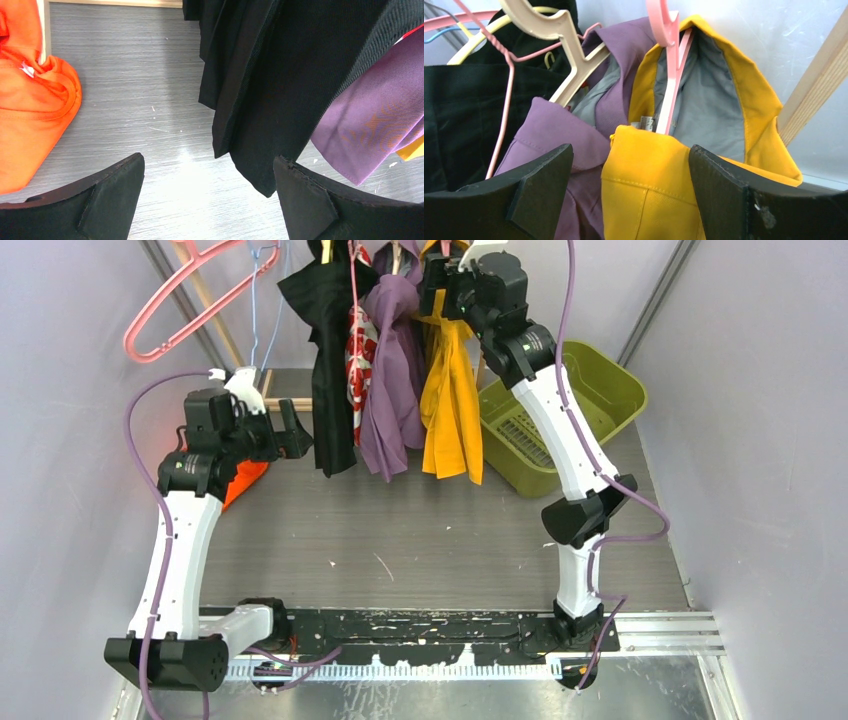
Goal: Remove the skirt from the hanger
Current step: Pick up the hanger from the clothesline.
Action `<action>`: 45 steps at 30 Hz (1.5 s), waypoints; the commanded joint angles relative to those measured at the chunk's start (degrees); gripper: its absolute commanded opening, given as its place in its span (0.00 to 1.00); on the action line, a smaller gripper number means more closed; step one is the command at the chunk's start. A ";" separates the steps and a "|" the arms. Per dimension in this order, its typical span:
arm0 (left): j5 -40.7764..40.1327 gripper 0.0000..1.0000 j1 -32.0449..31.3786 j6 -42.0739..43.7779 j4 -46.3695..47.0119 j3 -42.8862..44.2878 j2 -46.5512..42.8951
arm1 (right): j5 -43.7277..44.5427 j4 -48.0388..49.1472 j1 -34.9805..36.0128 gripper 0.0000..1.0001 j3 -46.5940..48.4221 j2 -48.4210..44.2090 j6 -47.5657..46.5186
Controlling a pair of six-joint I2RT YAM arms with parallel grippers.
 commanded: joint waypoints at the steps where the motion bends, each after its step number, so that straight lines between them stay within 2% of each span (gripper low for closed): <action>1: 0.37 1.00 -0.09 0.71 0.49 -0.33 -1.10 | 4.78 7.60 0.33 0.90 3.55 -0.77 -3.74; 5: 0.16 1.00 -0.04 1.27 0.39 -1.06 -0.62 | 8.10 9.00 0.35 0.90 3.33 0.08 -5.18; 18: -0.81 1.00 -0.08 2.82 -0.18 -1.45 0.77 | 8.13 10.64 0.30 0.86 4.50 5.06 -4.65; 31: -0.82 1.00 -0.11 2.84 0.03 -2.31 1.33 | 17.59 16.02 0.26 0.86 4.59 7.16 -6.76; 36: -1.06 1.00 -0.09 2.91 0.04 -2.90 1.22 | 17.98 17.30 0.16 0.85 5.24 8.76 -6.39; 45: -2.18 0.99 -0.08 3.33 -0.36 -2.68 1.51 | 17.84 17.33 -0.21 0.73 3.72 9.64 -5.08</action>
